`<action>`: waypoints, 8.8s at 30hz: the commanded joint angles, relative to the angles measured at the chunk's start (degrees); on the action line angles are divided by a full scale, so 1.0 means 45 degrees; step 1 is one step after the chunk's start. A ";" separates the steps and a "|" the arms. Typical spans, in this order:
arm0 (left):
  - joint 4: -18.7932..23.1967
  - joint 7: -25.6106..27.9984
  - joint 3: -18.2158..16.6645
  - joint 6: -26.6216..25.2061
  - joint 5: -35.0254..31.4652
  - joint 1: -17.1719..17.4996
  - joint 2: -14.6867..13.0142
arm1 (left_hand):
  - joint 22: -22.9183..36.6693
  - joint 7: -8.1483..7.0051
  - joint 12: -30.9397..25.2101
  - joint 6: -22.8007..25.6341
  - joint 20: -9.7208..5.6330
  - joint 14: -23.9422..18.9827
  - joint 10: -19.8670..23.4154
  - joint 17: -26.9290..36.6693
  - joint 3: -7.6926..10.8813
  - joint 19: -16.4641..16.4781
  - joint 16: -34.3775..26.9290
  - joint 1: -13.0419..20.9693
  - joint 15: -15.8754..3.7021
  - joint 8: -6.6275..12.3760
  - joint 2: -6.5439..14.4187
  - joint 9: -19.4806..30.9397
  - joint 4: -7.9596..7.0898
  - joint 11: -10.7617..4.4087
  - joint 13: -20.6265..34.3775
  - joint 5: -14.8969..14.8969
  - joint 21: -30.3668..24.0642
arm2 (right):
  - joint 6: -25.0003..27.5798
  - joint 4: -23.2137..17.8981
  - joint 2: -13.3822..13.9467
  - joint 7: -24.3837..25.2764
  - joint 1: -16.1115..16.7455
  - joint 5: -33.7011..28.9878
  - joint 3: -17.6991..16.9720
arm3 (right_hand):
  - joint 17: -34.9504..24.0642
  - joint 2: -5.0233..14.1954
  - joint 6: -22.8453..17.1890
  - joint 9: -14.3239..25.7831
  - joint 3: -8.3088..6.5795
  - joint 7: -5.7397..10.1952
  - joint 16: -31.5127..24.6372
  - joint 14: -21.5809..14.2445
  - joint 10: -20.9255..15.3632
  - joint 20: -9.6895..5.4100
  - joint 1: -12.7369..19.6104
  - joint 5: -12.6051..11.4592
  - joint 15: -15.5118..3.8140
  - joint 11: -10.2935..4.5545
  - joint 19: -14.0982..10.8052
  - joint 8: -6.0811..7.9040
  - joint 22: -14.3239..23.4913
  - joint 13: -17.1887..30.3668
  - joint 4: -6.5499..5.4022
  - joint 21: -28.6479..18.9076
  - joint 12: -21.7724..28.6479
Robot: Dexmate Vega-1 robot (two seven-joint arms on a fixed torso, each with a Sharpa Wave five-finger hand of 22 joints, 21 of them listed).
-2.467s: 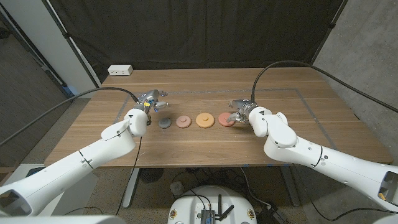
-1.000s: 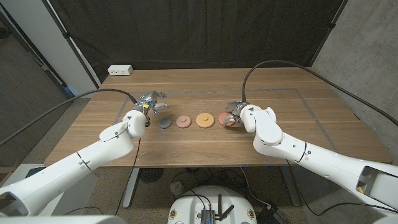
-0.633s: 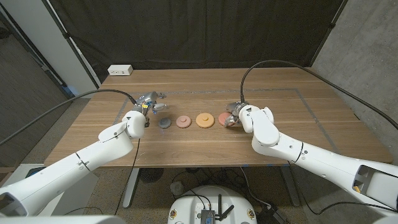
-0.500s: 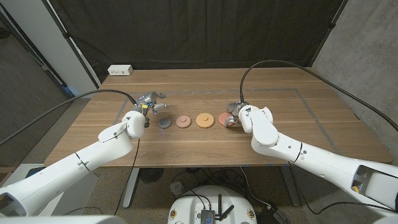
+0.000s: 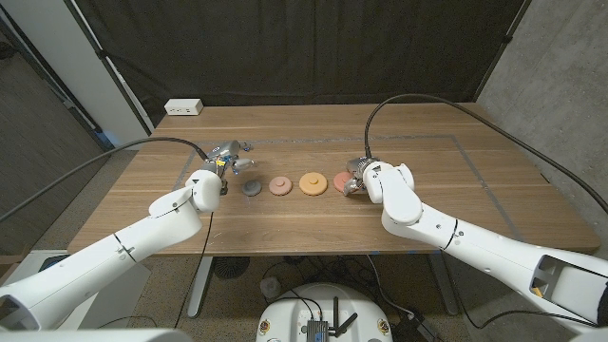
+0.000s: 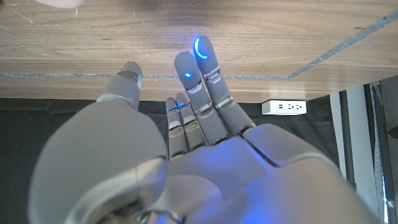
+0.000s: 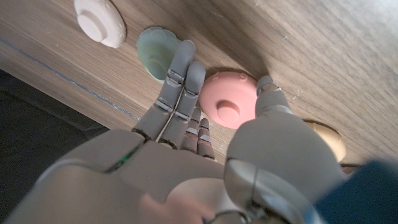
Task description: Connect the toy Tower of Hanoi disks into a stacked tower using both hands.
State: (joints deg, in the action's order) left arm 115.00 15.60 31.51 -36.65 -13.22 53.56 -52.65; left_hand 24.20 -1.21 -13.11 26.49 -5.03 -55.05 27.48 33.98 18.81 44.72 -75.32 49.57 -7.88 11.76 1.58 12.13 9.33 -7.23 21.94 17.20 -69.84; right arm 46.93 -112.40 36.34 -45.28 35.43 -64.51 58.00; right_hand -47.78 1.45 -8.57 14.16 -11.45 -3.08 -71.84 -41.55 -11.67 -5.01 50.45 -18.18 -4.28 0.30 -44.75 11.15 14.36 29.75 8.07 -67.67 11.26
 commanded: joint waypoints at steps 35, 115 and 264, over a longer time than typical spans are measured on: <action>-0.0290 -0.0156 0.0136 0.0216 0.0140 -0.0149 0.0070 | -0.0300 0.0052 0.0050 0.0231 -0.1348 0.0067 0.0191 -0.0028 0.0009 -0.0159 -0.0152 -0.0046 -0.1045 -0.0003 0.0168 0.0033 0.0003 0.0064 0.0168 0.0141 -0.0469 | -0.1492 0.0305 -0.0011 0.0950 0.0648 0.0545 -0.1027 | -0.2089 0.0391 -0.3027 0.0192 -0.0597 0.0861 -0.2007 -0.2852 -0.3639 -0.1617 0.0360 -0.0218 -0.1827 -0.1221 -0.1812 0.1278 0.0247 0.0501 0.0247 -0.2222 0.1069; -0.0298 0.0856 -0.0648 0.1234 0.0377 0.0780 -0.0128 | -0.1038 0.0049 0.0072 0.0527 -0.1447 0.0008 0.0525 -0.0082 0.0098 -0.0332 -0.0416 -0.0078 -0.1047 0.0033 0.0171 0.0055 0.0030 0.0046 0.0286 0.0176 -0.1316 | -0.2468 -0.1649 0.0657 0.1292 0.0099 0.2336 -0.1447 | -0.4787 0.0598 -0.5256 0.0098 -0.2480 0.1164 -0.2317 -0.4800 -0.5918 -0.1731 0.1382 -0.0869 -0.1867 -0.1410 -0.3803 0.1697 -0.0128 0.1370 0.0311 -0.3421 0.1155; -0.0590 0.1420 -0.1377 0.2246 0.0772 0.1741 -0.0195 | -0.2082 -0.0067 0.0149 0.0875 -0.1499 -0.0148 0.0895 -0.0306 0.0441 -0.0704 -0.0726 -0.0240 -0.1045 0.0002 0.0090 0.0077 0.0026 -0.0051 0.0368 0.0175 -0.2994 | -0.2603 0.1106 -0.1333 0.0617 -0.1586 0.1140 0.0873 | -0.4684 -0.1430 -0.1477 -0.0036 -0.2852 0.0501 -0.0604 -0.3964 -0.2364 -0.1677 -0.0720 0.0105 -0.1843 -0.0603 -0.2782 -0.0126 -0.0561 0.1145 0.0041 -0.3293 -0.0271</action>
State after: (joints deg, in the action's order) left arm 112.23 22.08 25.30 -26.68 -9.70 61.25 -53.46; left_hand 14.66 -1.41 -12.19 29.75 -4.31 -55.37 30.70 32.48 20.40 41.76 -78.43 48.87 -7.98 11.76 1.81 12.41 9.49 -7.48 23.54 17.63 -82.86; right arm 35.48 -107.19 30.35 -41.26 28.14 -57.26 61.99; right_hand -68.68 -4.08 -16.48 14.11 -24.78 -0.43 -74.97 -59.97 -23.64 -9.40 48.11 -18.27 -10.04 -3.10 -57.71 10.72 11.69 35.13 8.31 -82.61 10.13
